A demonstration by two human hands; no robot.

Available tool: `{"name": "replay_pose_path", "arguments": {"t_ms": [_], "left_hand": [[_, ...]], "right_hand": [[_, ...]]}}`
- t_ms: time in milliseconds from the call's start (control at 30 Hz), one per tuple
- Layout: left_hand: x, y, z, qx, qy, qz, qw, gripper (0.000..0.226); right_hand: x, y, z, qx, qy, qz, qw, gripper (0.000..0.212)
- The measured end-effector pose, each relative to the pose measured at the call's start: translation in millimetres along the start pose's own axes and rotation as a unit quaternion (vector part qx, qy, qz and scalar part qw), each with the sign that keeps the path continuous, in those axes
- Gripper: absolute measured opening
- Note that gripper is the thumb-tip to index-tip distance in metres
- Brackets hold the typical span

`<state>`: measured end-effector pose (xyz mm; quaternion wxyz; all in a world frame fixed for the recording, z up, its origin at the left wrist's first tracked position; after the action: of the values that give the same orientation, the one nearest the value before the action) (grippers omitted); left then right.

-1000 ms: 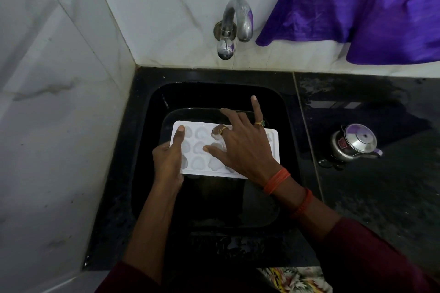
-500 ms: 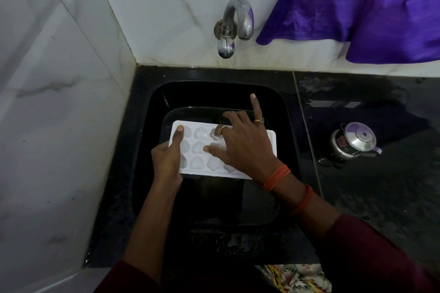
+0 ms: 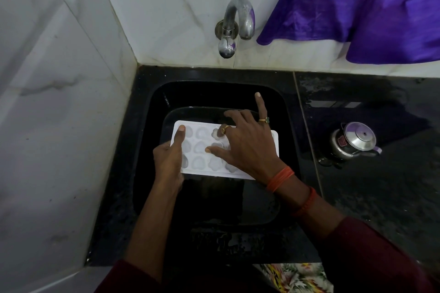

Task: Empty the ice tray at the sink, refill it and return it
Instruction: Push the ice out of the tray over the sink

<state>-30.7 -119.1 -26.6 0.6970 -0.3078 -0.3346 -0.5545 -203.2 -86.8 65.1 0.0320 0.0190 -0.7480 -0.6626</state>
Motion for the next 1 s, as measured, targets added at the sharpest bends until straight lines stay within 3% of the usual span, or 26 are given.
{"name": "replay_pose_path", "arguments": {"t_ms": [600, 800, 1000], "left_hand": [[1.2, 3.7, -1.3, 0.004, -0.005, -0.001, 1.000, 0.036], [0.7, 3.0, -0.2, 0.005, -0.005, 0.001, 1.000, 0.035], [0.2, 3.3, -1.3, 0.004, -0.003, -0.003, 1.000, 0.037]], "right_hand": [[-4.0, -1.3, 3.1, 0.003, 0.013, -0.012, 1.000, 0.058], [-7.1, -0.7, 2.3, 0.035, 0.042, -0.020, 0.998, 0.047], [-7.3, -5.6, 4.7, 0.011, 0.042, -0.009, 0.999, 0.049]]}}
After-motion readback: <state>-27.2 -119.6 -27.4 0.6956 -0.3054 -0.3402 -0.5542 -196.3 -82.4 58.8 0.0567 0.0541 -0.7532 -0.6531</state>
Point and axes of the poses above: each hand's wrist, its own z-axis away from the middle knuckle, its own y-axis out of the back of the hand, x = y × z, the point moved 6 cm from there along -z, towards the middle knuckle, and after that the axes turned 1 degree about y, right-handed, at the moved point
